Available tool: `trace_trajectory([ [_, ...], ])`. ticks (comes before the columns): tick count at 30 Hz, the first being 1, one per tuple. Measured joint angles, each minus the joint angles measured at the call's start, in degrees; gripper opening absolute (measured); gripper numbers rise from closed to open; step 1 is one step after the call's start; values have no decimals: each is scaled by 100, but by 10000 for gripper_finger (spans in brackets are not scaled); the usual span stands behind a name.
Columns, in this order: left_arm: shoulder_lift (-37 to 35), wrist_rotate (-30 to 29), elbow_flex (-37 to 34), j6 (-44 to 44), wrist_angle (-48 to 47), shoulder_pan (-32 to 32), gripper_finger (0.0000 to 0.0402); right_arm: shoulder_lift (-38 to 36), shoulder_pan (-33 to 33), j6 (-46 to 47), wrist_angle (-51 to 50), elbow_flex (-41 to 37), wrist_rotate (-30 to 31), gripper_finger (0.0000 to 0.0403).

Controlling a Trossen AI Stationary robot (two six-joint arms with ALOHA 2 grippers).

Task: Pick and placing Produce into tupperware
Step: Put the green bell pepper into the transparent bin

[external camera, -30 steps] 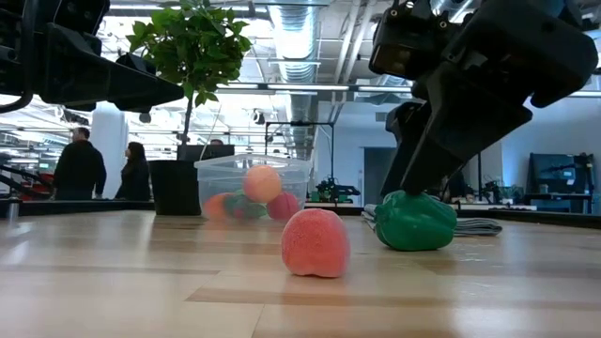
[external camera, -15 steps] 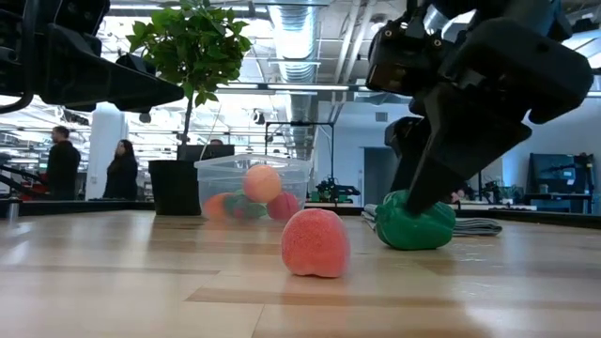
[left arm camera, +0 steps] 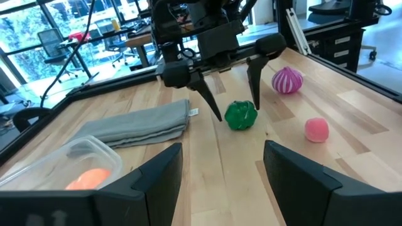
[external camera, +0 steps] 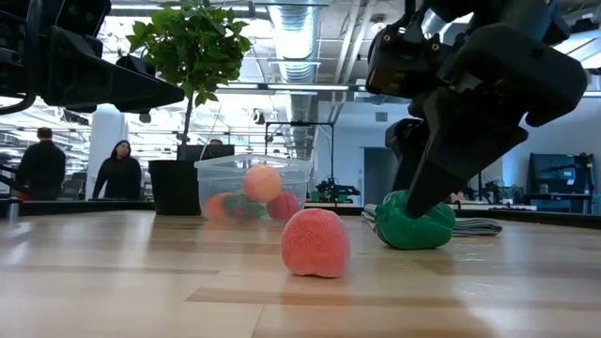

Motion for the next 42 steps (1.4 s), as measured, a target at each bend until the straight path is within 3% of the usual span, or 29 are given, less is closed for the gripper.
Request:
trace_trajectory([
  [26, 0, 0, 0, -69, -24, 0, 213, 334, 4, 113, 109, 9, -151, 314],
  [42, 0, -1, 0, -89, -50, 0, 213, 339, 2, 108, 95, 4, -138, 277],
])
